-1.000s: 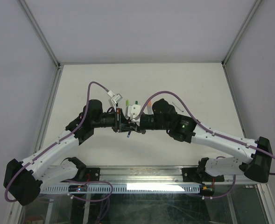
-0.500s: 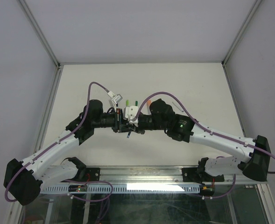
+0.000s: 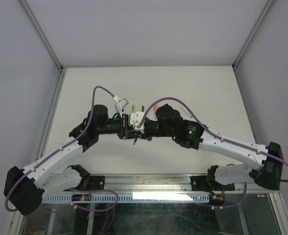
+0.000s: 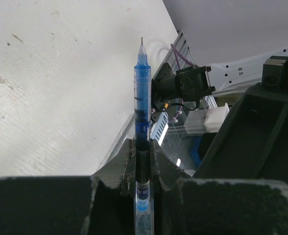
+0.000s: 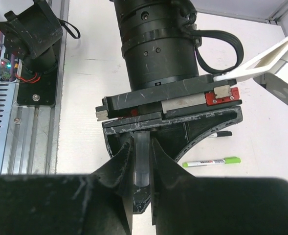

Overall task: Insert the pens into the pen caps
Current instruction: Insert the pen cap onto the pen.

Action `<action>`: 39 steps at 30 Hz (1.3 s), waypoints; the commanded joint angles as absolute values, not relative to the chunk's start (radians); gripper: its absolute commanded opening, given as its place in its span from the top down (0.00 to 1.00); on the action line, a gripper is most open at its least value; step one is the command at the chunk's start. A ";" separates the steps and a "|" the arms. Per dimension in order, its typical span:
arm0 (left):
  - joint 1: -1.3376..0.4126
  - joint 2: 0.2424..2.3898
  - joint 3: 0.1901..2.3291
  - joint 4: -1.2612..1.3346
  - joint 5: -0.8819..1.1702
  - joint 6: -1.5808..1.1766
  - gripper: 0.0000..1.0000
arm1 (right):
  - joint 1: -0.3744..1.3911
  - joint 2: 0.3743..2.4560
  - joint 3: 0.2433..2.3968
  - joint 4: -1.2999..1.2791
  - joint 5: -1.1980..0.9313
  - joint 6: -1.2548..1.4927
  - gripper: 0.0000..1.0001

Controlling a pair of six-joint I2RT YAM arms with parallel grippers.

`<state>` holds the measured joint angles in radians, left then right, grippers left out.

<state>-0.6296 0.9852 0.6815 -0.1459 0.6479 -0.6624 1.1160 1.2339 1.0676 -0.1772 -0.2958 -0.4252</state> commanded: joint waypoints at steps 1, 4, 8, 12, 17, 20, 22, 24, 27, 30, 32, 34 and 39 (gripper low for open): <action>-0.649 0.962 0.714 -0.037 0.665 -0.668 1.00 | 1.121 1.171 1.045 -0.147 -0.257 -0.400 0.94; -0.649 0.965 0.715 -0.038 0.666 -0.670 1.00 | 1.121 1.137 1.011 -0.106 -0.256 -0.388 0.94; -0.649 0.963 0.714 -0.037 0.663 -0.670 1.00 | 1.121 1.102 0.975 -0.071 -0.244 -0.375 0.95; -0.648 0.965 0.712 -0.038 0.664 -0.670 1.00 | 1.121 1.068 0.939 -0.012 -0.244 -0.344 0.95; -0.649 0.968 0.712 -0.037 0.665 -0.670 1.00 | 1.121 1.050 0.923 0.037 -0.272 -0.337 0.96; -0.649 0.966 0.712 -0.038 0.667 -0.668 1.00 | 1.122 1.052 0.924 0.052 -0.287 -0.347 0.96; -0.649 0.966 0.714 -0.038 0.668 -0.669 1.00 | 1.122 1.061 0.931 0.049 -0.298 -0.353 0.96; -0.649 0.966 0.716 -0.037 0.669 -0.669 1.00 | 1.120 1.073 0.940 0.036 -0.306 -0.362 0.96; -0.649 0.963 0.715 -0.038 0.670 -0.669 1.00 | 1.121 1.091 0.952 0.011 -0.318 -0.374 0.96; -0.649 0.962 0.714 -0.038 0.669 -0.669 1.00 | 1.120 1.101 0.959 -0.009 -0.318 -0.380 0.96; -0.649 0.960 0.713 -0.038 0.664 -0.669 1.00 | 1.120 1.101 0.960 -0.011 -0.279 -0.368 0.96; -0.649 0.959 0.712 -0.037 0.657 -0.669 1.00 | 1.121 1.092 0.950 0.004 -0.223 -0.339 0.96; -0.648 0.960 0.715 -0.038 0.647 -0.670 1.00 | 1.121 1.057 0.907 0.070 -0.151 -0.277 0.96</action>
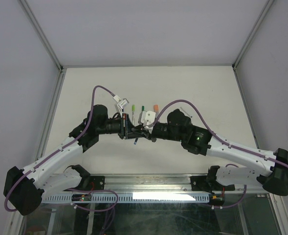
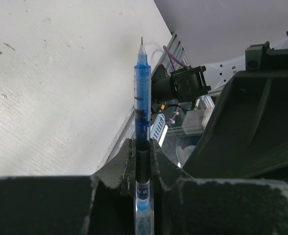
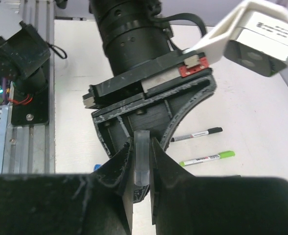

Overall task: Insert the pens into the pen caps
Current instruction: Insert the pen cap onto the pen.

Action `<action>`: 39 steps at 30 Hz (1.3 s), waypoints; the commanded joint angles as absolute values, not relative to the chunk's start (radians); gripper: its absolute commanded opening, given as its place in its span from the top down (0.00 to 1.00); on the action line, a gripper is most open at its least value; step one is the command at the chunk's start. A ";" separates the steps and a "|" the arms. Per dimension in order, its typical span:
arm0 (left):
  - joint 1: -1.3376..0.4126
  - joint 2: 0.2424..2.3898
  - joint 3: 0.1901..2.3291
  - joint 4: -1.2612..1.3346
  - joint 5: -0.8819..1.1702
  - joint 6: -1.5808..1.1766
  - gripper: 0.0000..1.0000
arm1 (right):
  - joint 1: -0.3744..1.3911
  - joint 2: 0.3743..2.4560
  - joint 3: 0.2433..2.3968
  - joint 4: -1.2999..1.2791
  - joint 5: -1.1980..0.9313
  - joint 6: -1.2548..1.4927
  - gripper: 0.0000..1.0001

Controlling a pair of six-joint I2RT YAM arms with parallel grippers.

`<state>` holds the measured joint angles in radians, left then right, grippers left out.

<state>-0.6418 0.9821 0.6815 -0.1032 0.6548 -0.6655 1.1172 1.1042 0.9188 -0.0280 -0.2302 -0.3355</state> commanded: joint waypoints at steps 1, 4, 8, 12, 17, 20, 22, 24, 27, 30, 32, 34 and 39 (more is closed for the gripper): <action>-0.648 0.961 0.714 -0.037 0.647 -0.669 1.00 | 1.121 1.051 0.899 0.078 -0.140 -0.272 0.96; -0.648 0.963 0.714 -0.037 0.649 -0.669 1.00 | 1.121 1.048 0.894 0.078 -0.111 -0.265 0.96; -0.648 0.965 0.716 -0.038 0.648 -0.670 1.00 | 1.121 1.060 0.901 0.071 -0.098 -0.255 0.96; -0.648 0.966 0.722 -0.037 0.651 -0.668 1.00 | 1.122 1.077 0.908 0.072 -0.110 -0.249 0.96; -0.648 0.968 0.724 -0.038 0.655 -0.668 1.00 | 1.121 1.094 0.915 0.071 -0.112 -0.247 0.95; -0.648 0.969 0.726 -0.038 0.656 -0.668 1.00 | 1.121 1.105 0.917 0.068 -0.116 -0.248 0.94; -0.649 0.968 0.727 -0.037 0.659 -0.669 1.00 | 1.121 1.109 0.918 0.065 -0.116 -0.247 0.94; -0.648 0.966 0.727 -0.037 0.659 -0.667 1.00 | 1.121 1.114 0.919 0.061 -0.113 -0.247 0.94; -0.648 0.965 0.726 -0.038 0.661 -0.667 1.00 | 1.121 1.123 0.923 0.051 -0.092 -0.248 0.91; -0.649 0.962 0.724 -0.037 0.660 -0.667 1.00 | 1.121 1.126 0.926 0.043 -0.066 -0.248 0.89; -0.649 0.963 0.727 -0.038 0.660 -0.667 1.00 | 1.121 1.129 0.930 0.036 -0.061 -0.249 0.89; -0.649 0.963 0.727 -0.038 0.661 -0.667 1.00 | 1.121 1.136 0.935 0.027 -0.064 -0.246 0.88; -0.649 0.963 0.727 -0.038 0.661 -0.665 1.00 | 1.121 1.155 0.944 0.010 -0.059 -0.247 0.87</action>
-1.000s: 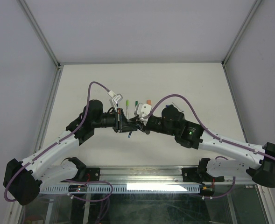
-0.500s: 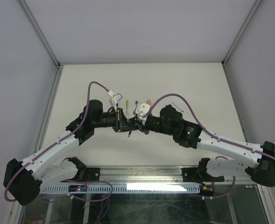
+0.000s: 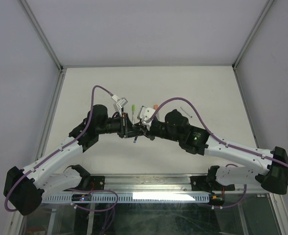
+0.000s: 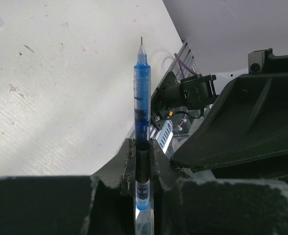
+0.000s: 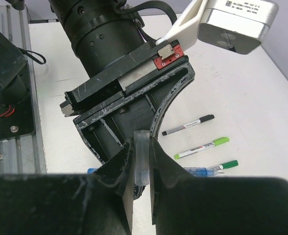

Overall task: Insert the pens into the pen caps
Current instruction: Insert the pen cap onto the pen.

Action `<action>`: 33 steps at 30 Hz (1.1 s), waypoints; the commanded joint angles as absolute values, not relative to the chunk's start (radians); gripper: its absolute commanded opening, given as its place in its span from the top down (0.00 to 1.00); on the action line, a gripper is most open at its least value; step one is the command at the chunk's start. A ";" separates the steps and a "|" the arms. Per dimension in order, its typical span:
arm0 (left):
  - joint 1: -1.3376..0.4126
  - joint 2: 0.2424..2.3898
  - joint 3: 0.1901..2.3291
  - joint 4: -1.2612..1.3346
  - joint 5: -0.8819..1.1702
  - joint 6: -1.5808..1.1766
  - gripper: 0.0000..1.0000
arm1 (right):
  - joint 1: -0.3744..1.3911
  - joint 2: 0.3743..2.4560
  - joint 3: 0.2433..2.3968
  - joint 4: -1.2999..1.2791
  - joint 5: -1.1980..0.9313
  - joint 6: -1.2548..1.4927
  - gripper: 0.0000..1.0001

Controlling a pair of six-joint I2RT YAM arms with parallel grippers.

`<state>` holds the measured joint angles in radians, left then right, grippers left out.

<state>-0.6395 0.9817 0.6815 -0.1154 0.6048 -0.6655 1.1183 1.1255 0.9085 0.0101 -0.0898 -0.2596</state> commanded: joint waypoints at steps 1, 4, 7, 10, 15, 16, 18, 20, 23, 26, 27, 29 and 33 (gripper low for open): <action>-0.648 0.963 0.727 -0.038 0.661 -0.666 1.00 | 1.121 1.158 0.944 0.010 -0.057 -0.247 0.86; -0.649 0.963 0.729 -0.038 0.661 -0.667 1.00 | 1.122 1.166 0.947 0.007 -0.053 -0.247 0.85; -0.649 0.963 0.730 -0.037 0.662 -0.666 1.00 | 1.121 1.172 0.949 0.005 -0.052 -0.247 0.83; -0.649 0.963 0.727 -0.037 0.662 -0.666 1.00 | 1.122 1.177 0.949 0.005 -0.052 -0.248 0.83; -0.649 0.964 0.727 -0.038 0.662 -0.666 1.00 | 1.122 1.184 0.950 0.005 -0.054 -0.247 0.81; -0.650 0.965 0.727 -0.037 0.662 -0.666 1.00 | 1.121 1.185 0.951 0.006 -0.052 -0.248 0.81; -0.650 0.963 0.728 -0.038 0.663 -0.666 1.00 | 1.122 1.188 0.952 0.006 -0.051 -0.247 0.81; -0.649 0.963 0.727 -0.038 0.664 -0.664 1.00 | 1.122 1.193 0.954 0.005 -0.051 -0.247 0.80; -0.649 0.963 0.727 -0.037 0.664 -0.664 1.00 | 1.122 1.198 0.954 0.008 -0.057 -0.247 0.80; -0.648 0.963 0.727 -0.037 0.663 -0.664 1.00 | 1.122 1.200 0.956 0.010 -0.065 -0.248 0.86; -0.649 0.963 0.727 -0.037 0.663 -0.664 1.00 | 1.121 1.200 0.956 0.009 -0.067 -0.248 0.89; -0.649 0.965 0.727 -0.038 0.662 -0.664 1.00 | 1.121 1.198 0.958 0.007 -0.067 -0.247 0.94; -0.649 0.961 0.725 -0.055 0.645 -0.655 1.00 | 1.122 1.165 0.957 0.003 -0.064 -0.234 0.99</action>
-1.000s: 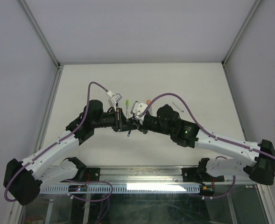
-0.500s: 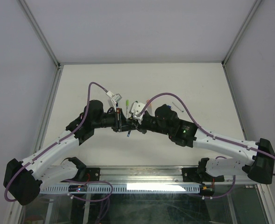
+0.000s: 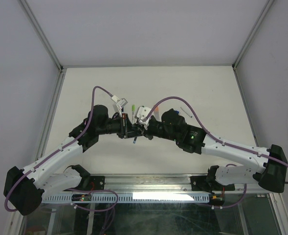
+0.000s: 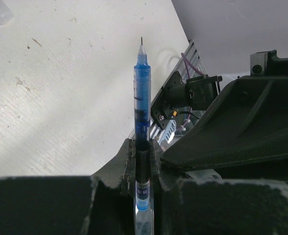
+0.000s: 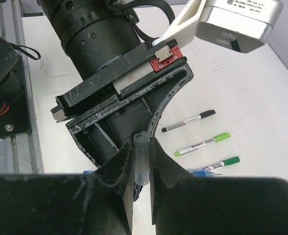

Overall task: Insert the pens into the pen caps
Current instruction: Insert the pen cap onto the pen.

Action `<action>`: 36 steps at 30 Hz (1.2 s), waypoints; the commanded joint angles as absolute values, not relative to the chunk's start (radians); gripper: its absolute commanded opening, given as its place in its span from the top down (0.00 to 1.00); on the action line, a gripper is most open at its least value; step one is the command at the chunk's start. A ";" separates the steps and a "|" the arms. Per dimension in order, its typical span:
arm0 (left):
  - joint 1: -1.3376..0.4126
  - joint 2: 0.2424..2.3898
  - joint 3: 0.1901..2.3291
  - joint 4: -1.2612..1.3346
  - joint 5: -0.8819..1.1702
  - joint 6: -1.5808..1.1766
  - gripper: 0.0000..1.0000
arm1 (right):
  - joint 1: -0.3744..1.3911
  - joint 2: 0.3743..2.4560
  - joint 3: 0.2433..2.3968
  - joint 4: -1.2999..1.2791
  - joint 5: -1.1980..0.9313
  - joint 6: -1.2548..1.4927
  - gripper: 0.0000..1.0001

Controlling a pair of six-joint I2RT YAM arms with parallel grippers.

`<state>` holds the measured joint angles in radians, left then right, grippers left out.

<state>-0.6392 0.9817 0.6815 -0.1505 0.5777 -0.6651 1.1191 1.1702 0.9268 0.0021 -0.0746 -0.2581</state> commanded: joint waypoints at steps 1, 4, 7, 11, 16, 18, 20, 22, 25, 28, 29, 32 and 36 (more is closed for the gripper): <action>-0.649 0.960 0.728 -0.064 0.635 -0.650 1.00 | 1.122 1.151 0.955 0.000 -0.065 -0.225 0.99; -0.649 0.959 0.730 -0.087 0.617 -0.635 1.00 | 1.121 1.093 0.946 0.008 -0.071 -0.206 1.00; -0.648 0.957 0.734 -0.096 0.607 -0.626 1.00 | 1.120 1.042 0.931 0.031 -0.077 -0.168 1.00; -0.648 0.949 0.736 -0.099 0.597 -0.609 1.00 | 1.123 0.984 0.874 0.131 -0.048 -0.042 1.00; -0.648 0.916 0.751 -0.098 0.584 -0.575 1.00 | 1.122 0.953 0.799 0.301 0.092 0.254 1.00; -0.649 0.900 0.761 -0.098 0.577 -0.559 1.00 | 1.123 0.957 0.786 0.363 0.166 0.381 1.00; -0.649 0.888 0.768 -0.098 0.570 -0.548 1.00 | 1.123 0.972 0.784 0.399 0.230 0.500 1.00; -0.649 0.877 0.773 -0.092 0.569 -0.540 1.00 | 1.126 0.991 0.796 0.424 0.270 0.560 1.00; -0.649 0.862 0.773 -0.082 0.569 -0.541 1.00 | 1.133 1.012 0.803 0.473 0.331 0.616 1.00; -0.649 0.852 0.770 -0.081 0.568 -0.541 1.00 | 1.138 1.024 0.791 0.543 0.368 0.638 1.00; -0.648 0.848 0.769 -0.079 0.569 -0.541 1.00 | 1.137 1.027 0.784 0.559 0.380 0.641 1.00; -0.649 0.835 0.762 -0.074 0.566 -0.545 1.00 | 1.140 1.026 0.753 0.633 0.414 0.647 1.00; -0.648 0.827 0.756 -0.065 0.571 -0.551 1.00 | 1.140 1.016 0.707 0.729 0.463 0.648 1.00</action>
